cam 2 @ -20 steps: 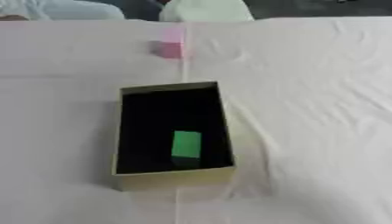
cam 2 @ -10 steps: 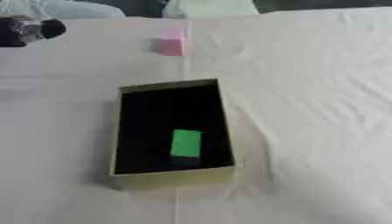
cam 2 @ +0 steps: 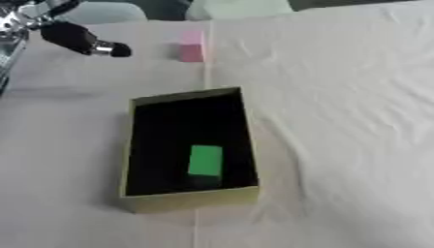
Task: Pick up objects on the table and place them in the box.
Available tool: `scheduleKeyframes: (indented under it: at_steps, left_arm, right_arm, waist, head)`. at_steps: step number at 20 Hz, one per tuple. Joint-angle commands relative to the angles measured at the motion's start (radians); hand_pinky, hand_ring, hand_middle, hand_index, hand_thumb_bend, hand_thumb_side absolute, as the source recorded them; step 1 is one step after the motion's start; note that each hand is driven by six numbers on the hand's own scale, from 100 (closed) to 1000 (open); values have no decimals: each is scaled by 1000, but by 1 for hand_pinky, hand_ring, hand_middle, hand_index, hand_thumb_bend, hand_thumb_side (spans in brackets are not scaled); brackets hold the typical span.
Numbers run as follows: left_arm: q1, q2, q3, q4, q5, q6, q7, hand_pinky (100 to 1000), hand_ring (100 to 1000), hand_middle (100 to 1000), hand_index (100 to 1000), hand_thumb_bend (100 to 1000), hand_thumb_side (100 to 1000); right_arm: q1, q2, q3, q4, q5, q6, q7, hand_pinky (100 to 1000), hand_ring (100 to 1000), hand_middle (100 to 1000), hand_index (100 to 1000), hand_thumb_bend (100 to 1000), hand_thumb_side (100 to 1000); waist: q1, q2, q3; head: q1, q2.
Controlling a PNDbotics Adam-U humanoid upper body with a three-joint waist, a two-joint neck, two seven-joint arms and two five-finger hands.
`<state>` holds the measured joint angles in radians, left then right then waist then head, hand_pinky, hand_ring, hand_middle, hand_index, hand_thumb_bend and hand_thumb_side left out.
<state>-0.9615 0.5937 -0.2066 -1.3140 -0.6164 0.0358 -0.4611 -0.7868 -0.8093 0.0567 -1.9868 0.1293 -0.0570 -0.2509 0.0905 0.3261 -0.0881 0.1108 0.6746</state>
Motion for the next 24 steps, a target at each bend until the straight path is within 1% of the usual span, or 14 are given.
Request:
scheduleKeyframes:
  at_steps: [1, 2, 4, 5, 9, 14, 20, 24]
  left_arm:
    - [-40, 1, 7, 33, -19, 20, -20, 953, 891, 888, 944, 765, 495]
    - [-45, -3, 9, 44, -24, 27, -20, 954, 891, 888, 945, 766, 483]
    - [-55, -10, 13, 64, -37, 37, -21, 956, 893, 888, 945, 764, 436]
    - [-59, -14, 15, 75, -40, 41, -22, 962, 893, 889, 947, 761, 398]
    - [-84, -34, 21, 118, -40, 55, -38, 973, 902, 902, 952, 757, 315]
    - [-107, -50, 23, 144, -44, 55, -53, 976, 903, 918, 954, 742, 255]
    - [-126, -55, 38, 180, -46, 71, -40, 977, 898, 919, 955, 646, 109]
    - [-140, -60, 46, 193, -21, 88, -32, 978, 892, 927, 957, 591, 100]
  right_arm:
    - [-30, -4, -2, -13, -16, 0, 5, 776, 694, 672, 826, 100, 280]
    - [-36, 1, 0, -13, -18, 0, 7, 776, 694, 672, 826, 100, 281]
    - [-44, 8, 0, -13, -23, -1, 9, 776, 693, 671, 826, 100, 288]
    - [-47, 10, 0, -13, -25, -1, 9, 776, 692, 669, 825, 100, 299]
    - [-56, 22, 1, -13, -33, 3, 8, 777, 689, 666, 825, 100, 321]
    - [-66, 37, 2, -13, -42, 7, 6, 776, 685, 660, 823, 100, 338]
    - [-86, 55, 7, -13, -50, 7, 9, 777, 682, 655, 823, 100, 360]
    - [-91, 64, 10, -13, -51, 12, 11, 777, 680, 651, 823, 100, 380]
  waist:
    - [0, -18, -10]
    - [2, -17, -16]
    - [4, -16, -26]
    - [5, -15, -30]
    - [11, -10, -44]
    - [17, -2, -65]
    - [26, 12, -92]
    - [33, 23, -104]
  head:
    - [25, -17]
    - [31, -19]
    - [39, -24]
    - [43, -26]
    - [58, -35]
    - [88, -40]
    - [117, -52]
    - [125, -56]
